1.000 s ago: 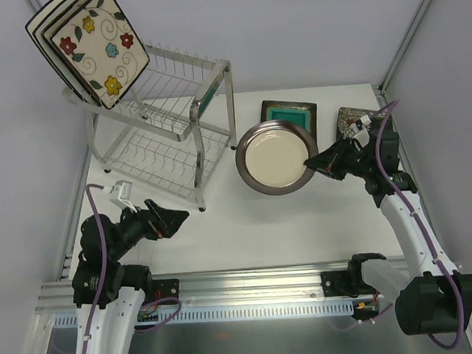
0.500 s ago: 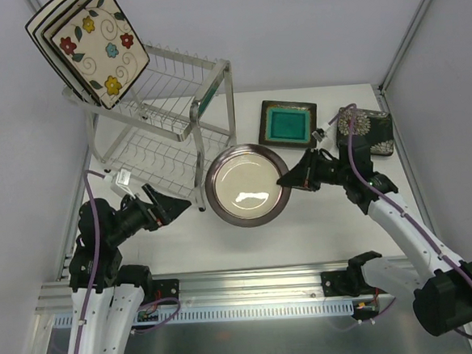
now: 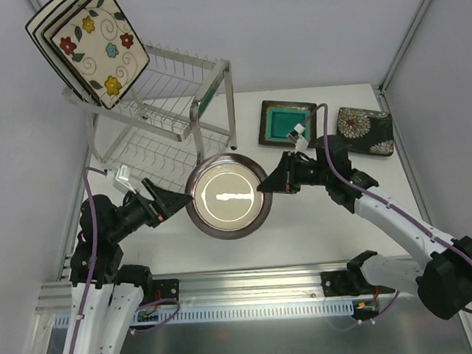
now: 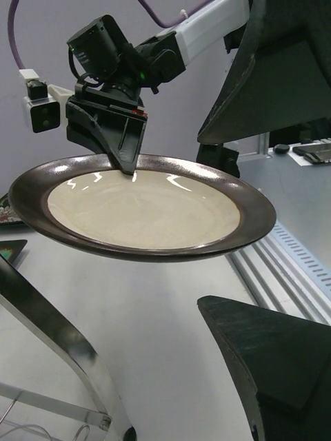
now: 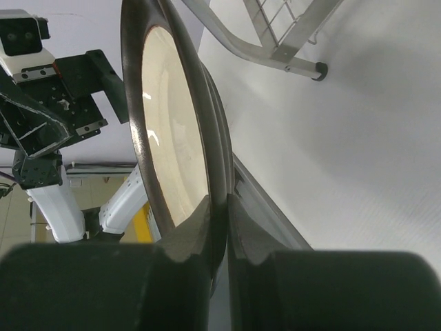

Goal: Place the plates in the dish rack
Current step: Pass the plate from the right arm to the left

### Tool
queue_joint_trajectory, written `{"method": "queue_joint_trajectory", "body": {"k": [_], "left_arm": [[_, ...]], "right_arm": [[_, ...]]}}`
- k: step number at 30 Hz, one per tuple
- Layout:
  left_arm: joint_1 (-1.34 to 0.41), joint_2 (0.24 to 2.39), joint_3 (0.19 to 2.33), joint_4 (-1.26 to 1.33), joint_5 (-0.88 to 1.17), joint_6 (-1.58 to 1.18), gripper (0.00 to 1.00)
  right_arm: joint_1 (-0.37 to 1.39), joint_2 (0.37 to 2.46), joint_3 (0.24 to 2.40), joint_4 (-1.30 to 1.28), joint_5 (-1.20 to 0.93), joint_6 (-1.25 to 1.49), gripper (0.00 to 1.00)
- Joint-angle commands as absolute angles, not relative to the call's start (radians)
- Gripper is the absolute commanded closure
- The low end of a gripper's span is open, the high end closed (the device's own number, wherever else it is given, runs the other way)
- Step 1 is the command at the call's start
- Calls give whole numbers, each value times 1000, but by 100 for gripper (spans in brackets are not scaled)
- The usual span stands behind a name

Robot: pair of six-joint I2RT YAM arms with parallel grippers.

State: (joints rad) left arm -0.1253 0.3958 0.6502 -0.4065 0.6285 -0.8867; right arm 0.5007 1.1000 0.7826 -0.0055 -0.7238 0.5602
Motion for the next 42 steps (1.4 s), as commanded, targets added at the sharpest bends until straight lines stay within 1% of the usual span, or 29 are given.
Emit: {"method": "queue_joint_trajectory", "body": {"k": [1, 6, 7, 13, 14, 16, 17, 20, 21, 22, 23, 27, 28, 30, 31, 34, 37, 38, 40, 41, 42], "left_arm": [[-150, 406, 646, -348, 641, -933, 8], [-178, 410, 637, -341, 627, -943, 13], [-184, 410, 637, -339, 621, -943, 16], [-201, 414, 640, -327, 614, -943, 25], [-204, 416, 641, -327, 614, -943, 30], [-207, 417, 641, -324, 614, -939, 37], [-209, 419, 641, -325, 611, -939, 43], [-210, 414, 638, -324, 606, -937, 53], [-213, 413, 638, -324, 604, -936, 58], [-213, 413, 638, -324, 606, -934, 60], [-213, 414, 638, -324, 604, -933, 65], [-215, 416, 638, -324, 604, -916, 77], [-216, 416, 637, -322, 604, -914, 88], [-216, 416, 638, -322, 598, -910, 97], [-216, 417, 640, -322, 600, -907, 100], [-216, 414, 646, -324, 594, -890, 100], [-216, 407, 658, -324, 581, -858, 100], [-216, 402, 663, -322, 577, -848, 100], [-216, 387, 675, -321, 555, -818, 100], [-216, 382, 680, -322, 548, -793, 100], [-215, 377, 686, -321, 542, -782, 100]], "right_arm": [[538, 1089, 893, 209, -775, 621, 99], [571, 1108, 926, 232, -762, 624, 99], [578, 1117, 931, 233, -759, 624, 99], [621, 1137, 948, 253, -741, 627, 99], [624, 1141, 950, 253, -738, 626, 99], [635, 1146, 951, 256, -730, 624, 99], [638, 1147, 950, 256, -727, 624, 99], [644, 1152, 950, 255, -719, 621, 99], [647, 1154, 951, 253, -716, 620, 99], [649, 1154, 953, 252, -715, 618, 99], [652, 1155, 954, 245, -712, 614, 100], [660, 1157, 972, 209, -703, 583, 99], [661, 1158, 976, 200, -701, 578, 99], [669, 1157, 986, 170, -690, 555, 99], [669, 1157, 988, 157, -686, 545, 99], [673, 1149, 997, 89, -657, 499, 98], [675, 1137, 997, 14, -624, 451, 84], [673, 1126, 997, -24, -615, 437, 73], [675, 1115, 1000, -64, -586, 399, 61], [673, 1105, 1002, -104, -565, 385, 50], [673, 1100, 1003, -123, -554, 374, 46]]}}
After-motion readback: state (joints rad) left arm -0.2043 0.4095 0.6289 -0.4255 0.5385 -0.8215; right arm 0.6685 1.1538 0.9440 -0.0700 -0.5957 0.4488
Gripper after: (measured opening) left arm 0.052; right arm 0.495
